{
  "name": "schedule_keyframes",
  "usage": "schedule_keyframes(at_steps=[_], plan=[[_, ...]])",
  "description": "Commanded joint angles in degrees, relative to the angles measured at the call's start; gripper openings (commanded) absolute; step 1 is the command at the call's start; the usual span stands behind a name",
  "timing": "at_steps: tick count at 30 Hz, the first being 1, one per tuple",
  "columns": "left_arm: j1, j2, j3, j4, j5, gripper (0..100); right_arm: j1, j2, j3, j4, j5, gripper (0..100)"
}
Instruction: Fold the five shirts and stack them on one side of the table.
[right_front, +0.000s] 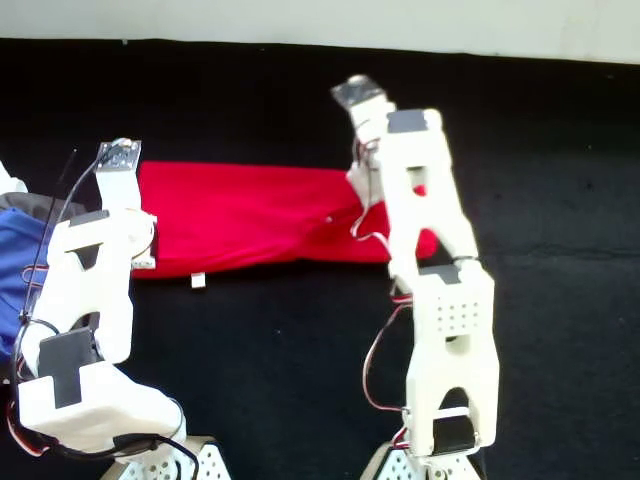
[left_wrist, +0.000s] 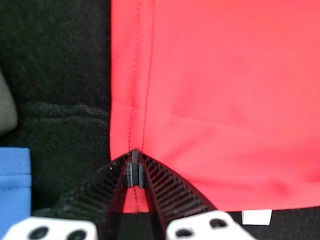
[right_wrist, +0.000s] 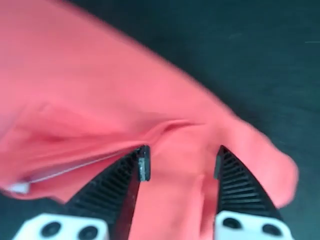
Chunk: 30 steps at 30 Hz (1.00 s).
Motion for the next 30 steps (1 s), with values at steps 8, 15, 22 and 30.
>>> schedule_keyframes(at_steps=[8, 15, 22, 30], plan=[[-0.7, 0.1, 0.1, -1.4, 0.4, 1, -1.3, -0.6, -16.3, 17.1, -4.6, 13.5], [-0.7, 0.1, 0.1, -1.4, 0.4, 1, -14.0, 0.8, -8.8, 16.8, -4.8, 0.5], [-0.7, 0.1, 0.1, -1.4, 0.4, 1, -22.0, 4.1, -8.3, 13.9, -10.7, 0.7], [-0.7, 0.1, 0.1, -1.4, 0.4, 1, -22.5, 3.8, -9.3, 10.6, -10.6, 0.7]])
